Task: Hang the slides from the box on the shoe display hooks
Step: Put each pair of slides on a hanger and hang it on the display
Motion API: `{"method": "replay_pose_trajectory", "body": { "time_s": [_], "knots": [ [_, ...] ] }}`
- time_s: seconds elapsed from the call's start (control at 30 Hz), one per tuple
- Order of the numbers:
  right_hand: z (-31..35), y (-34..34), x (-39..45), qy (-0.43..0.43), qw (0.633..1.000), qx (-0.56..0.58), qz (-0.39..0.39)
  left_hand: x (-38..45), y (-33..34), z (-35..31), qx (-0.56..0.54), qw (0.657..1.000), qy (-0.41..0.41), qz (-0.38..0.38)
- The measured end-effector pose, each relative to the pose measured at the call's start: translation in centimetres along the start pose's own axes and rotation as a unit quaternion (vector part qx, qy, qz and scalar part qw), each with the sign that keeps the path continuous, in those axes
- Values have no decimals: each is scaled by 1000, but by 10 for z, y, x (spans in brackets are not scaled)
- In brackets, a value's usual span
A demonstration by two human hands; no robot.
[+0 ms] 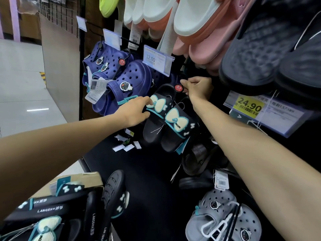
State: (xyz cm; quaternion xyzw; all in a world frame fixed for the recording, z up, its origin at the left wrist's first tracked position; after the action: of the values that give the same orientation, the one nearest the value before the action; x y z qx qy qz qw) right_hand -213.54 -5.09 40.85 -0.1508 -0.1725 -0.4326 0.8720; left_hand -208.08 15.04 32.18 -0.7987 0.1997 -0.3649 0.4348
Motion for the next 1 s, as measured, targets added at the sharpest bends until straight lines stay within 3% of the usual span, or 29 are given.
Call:
{"method": "replay_pose_trajectory", "body": {
  "time_s": [0.3,0.5,0.77,1.0],
  "knots": [
    [0,-3,-4,8,999,-35,-25,-13,-2,3,43,999,-4,29],
    [16,-5,-49,-110,991,-75,-10,-44,-16,8,92,994,-10,54],
    [32,31,-120,-119,971,-131,159,-92,-56,35,142,987,-45,65],
    [3,90,-200,-77,913,-214,339,-159,-77,76,174,975,-92,105]
  ]
}}
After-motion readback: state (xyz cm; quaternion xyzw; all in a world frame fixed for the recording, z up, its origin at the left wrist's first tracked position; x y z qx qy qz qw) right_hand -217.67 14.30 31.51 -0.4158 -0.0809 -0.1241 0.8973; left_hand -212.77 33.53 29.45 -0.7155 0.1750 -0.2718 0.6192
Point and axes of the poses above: each hand's wrist, its own x-axis towards the middle knuckle, its own y-axis out of the palm, z = x × y, the point moved 6 cm from there along x, towards the middle knuckle, and after that the axes turned 8 degrees about x, right-handed, at the moved point
